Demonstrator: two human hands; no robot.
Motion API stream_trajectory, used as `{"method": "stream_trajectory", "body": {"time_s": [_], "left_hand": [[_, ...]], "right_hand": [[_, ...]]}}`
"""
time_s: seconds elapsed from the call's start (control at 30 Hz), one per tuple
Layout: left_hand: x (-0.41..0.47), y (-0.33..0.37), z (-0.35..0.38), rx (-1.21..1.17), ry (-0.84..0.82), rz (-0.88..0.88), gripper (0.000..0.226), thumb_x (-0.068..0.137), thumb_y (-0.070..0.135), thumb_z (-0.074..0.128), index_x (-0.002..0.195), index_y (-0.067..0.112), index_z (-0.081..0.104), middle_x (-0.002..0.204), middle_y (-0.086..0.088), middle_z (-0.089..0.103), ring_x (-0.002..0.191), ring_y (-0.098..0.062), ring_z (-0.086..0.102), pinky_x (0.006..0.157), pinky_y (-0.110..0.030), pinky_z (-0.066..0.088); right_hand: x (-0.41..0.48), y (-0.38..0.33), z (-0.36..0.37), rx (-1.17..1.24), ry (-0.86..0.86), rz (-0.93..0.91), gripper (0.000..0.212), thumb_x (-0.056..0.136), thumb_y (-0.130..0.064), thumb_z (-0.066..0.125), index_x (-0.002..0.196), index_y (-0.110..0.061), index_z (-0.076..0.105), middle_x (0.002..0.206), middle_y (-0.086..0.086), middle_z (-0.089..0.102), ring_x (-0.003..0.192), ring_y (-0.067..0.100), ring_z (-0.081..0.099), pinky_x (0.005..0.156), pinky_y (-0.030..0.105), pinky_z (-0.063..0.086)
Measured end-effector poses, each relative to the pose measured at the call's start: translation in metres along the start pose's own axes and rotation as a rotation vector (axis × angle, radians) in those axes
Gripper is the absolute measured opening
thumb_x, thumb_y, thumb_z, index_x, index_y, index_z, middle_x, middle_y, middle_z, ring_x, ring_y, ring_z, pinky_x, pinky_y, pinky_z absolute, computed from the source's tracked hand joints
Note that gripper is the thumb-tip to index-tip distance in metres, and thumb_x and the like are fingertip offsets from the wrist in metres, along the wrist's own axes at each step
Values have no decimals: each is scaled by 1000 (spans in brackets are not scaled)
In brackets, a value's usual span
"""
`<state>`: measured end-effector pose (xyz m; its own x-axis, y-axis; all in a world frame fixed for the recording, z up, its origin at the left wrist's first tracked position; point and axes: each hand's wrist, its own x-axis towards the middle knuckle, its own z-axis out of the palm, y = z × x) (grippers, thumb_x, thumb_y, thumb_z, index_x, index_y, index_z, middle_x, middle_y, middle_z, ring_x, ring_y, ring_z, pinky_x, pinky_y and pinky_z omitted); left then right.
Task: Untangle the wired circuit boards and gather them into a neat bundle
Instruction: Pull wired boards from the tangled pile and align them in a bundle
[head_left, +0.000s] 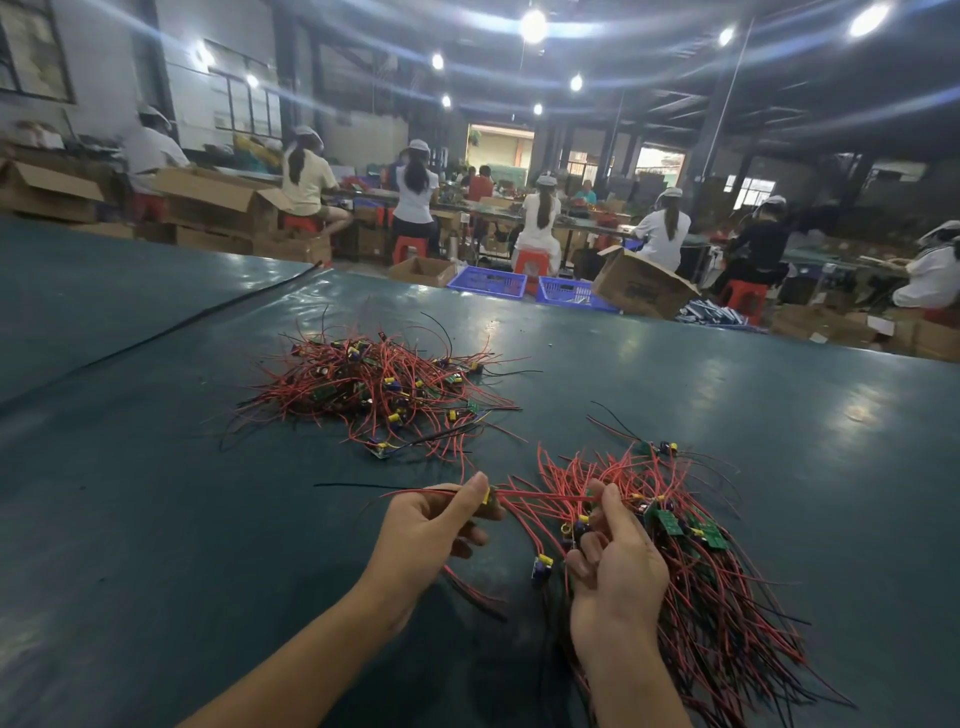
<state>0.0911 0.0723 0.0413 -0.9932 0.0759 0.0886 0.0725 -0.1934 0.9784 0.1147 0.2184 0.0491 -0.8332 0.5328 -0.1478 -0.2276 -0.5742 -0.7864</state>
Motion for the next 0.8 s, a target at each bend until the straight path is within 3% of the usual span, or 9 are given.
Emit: {"method": "stream_trajectory", "body": {"time_s": [0.13,0.23,0.33,0.43,0.53,0.63,0.73,0.8], "left_hand": [[3,5,-5,-349,6,-125,31,62,36,76,75,7,75,90,-13,75,53,-9,58,47,-19,49],[4,8,-7,-447,28,-141,34,60,35,76,79,8,73,84,-8,74,53,-8,57,49,-19,50],[6,10,-7,-474,89,-147,26,66,41,70,67,15,74,79,-6,73,50,-9,57,47,-20,51],[10,12,-13,-478,94,-154,35,71,50,63,60,17,70,68,-4,66,51,-11,56,48,-22,51],[10,13,-18,-481,-68,-208,41,73,58,58,56,21,64,65,-1,58,54,-13,55,52,-23,50],[7,14,-11,-286,-199,-279,46,64,63,62,49,21,57,58,-1,54,52,-16,54,52,-25,47],[1,11,-5,-163,-368,-300,52,75,61,57,53,15,66,54,1,59,49,-13,56,52,-22,47],[-3,11,-6,-123,-464,-266,50,86,54,49,61,17,72,56,5,63,51,-8,59,55,-19,49]], "right_hand": [[-3,2,2,-19,-94,-29,21,94,-16,59,83,-9,75,58,-4,48,38,4,25,35,16,21],[-6,3,5,-34,-149,-53,25,91,-16,61,73,-13,78,60,-3,52,39,5,28,36,17,22],[-8,1,5,0,-211,-66,29,85,-35,60,72,-14,77,60,-3,52,39,5,31,35,17,24],[-7,1,3,54,-228,-37,53,84,-56,49,82,-11,76,59,-3,51,38,6,33,35,16,27],[-6,8,2,-31,-259,-4,60,83,-62,46,85,-10,77,59,-3,49,38,6,31,34,17,25],[-11,17,5,-288,-342,16,56,71,-62,57,81,-11,79,54,-6,51,39,6,34,37,17,26],[-18,23,9,-431,-457,49,42,72,-51,65,74,-12,79,61,3,70,53,15,66,49,21,50],[-20,24,12,-436,-478,59,33,71,-45,68,72,-14,79,65,7,72,62,18,71,58,25,55]]}}
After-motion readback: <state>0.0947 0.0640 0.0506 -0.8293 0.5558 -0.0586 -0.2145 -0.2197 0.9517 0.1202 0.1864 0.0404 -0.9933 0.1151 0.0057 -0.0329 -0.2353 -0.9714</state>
